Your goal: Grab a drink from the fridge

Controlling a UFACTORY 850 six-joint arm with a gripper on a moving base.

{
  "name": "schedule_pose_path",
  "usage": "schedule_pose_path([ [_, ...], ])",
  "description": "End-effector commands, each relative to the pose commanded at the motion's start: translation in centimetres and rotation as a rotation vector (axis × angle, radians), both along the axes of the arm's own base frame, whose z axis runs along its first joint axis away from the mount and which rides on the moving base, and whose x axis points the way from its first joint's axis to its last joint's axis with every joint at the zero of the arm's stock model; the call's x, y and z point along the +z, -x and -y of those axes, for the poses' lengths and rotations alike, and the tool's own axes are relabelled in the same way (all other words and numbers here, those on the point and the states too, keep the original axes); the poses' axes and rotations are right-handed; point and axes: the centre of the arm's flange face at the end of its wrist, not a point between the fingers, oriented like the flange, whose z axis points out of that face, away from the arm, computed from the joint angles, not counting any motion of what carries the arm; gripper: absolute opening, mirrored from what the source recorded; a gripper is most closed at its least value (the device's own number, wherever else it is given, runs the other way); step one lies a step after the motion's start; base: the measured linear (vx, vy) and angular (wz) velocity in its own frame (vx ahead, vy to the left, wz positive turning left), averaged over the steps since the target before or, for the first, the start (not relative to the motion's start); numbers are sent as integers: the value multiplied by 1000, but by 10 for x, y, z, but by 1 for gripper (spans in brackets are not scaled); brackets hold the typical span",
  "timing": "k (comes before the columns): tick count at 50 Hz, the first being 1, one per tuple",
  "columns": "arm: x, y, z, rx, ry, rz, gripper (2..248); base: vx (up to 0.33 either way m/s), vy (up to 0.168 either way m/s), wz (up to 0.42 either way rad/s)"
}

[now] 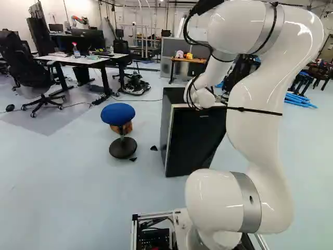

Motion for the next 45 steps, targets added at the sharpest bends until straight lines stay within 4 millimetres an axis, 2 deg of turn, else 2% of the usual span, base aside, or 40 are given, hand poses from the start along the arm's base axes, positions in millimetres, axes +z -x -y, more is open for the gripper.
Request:
schedule_pose_path([
  [23,4,14,-10,10,-3,-10,100,0,0,0],
  [45,10,46,-31,32,-10,-32,100,0,0,0],
])
